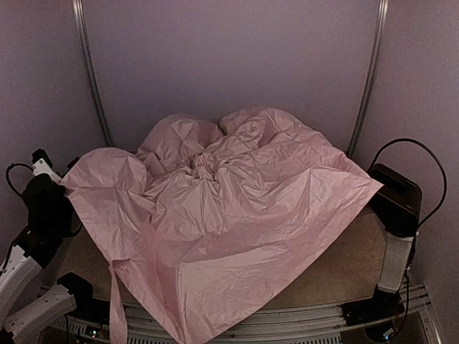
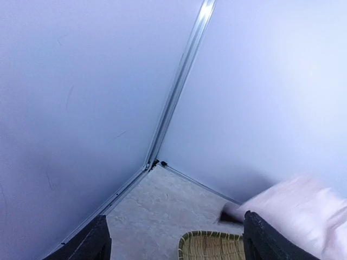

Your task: Put away the umbrella

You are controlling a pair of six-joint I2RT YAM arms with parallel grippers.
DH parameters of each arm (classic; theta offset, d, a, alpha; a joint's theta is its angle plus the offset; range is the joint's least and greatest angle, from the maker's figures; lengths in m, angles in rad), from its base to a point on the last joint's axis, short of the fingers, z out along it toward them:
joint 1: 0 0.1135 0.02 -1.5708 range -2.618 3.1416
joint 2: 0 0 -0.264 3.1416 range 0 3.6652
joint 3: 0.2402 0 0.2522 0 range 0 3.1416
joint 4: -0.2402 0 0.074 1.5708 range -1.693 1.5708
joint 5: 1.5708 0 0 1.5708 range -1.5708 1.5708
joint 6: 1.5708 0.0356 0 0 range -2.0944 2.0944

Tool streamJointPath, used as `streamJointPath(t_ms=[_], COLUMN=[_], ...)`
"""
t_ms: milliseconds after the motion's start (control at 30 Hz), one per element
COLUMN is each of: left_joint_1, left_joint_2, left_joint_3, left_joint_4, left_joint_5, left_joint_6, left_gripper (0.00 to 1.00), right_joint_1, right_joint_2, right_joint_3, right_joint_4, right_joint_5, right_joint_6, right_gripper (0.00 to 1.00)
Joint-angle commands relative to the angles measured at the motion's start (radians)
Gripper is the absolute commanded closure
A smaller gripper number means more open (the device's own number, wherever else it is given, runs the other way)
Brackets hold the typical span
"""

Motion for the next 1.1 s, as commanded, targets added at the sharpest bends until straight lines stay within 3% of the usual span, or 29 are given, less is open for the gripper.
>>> streamJointPath(t_ms=[0, 200, 633, 833, 1067], left_joint_1=[0.002, -0.007, -0.010, -0.006, 0.058], left_joint_2=[0.007, 0.027, 0.015, 0.094, 0.196], left_joint_3=[-0.009, -0.009, -0.031, -0.008, 0.019], left_joint_4=[0.050, 0.082, 0.046, 0.010, 0.000], left_joint_5=[0.132, 0.247, 0.139, 0.116, 0.127], left_joint_6=[0.043, 0.054, 0.058, 0.047, 0.032], left_gripper=[0.19, 0.20, 0.16, 0.13, 0.10], right_joint_1=[0.023, 0.019, -0.079, -0.164, -0.170], right_joint_2=[0.039, -0.002, -0.304, -0.457, -0.557], right_joint_3=[-0.028, 0.051, 0.191, 0.165, 0.218], right_joint_4=[0.053, -0.075, -0.219, -0.288, -0.494], right_joint_5=[-0.019, 0.021, -0.004, -0.078, -0.119], right_joint_6=[-0.017, -0.094, -0.126, -0.155, -0.232], right_gripper=[0.99, 0.99, 1.00, 1.00, 1.00])
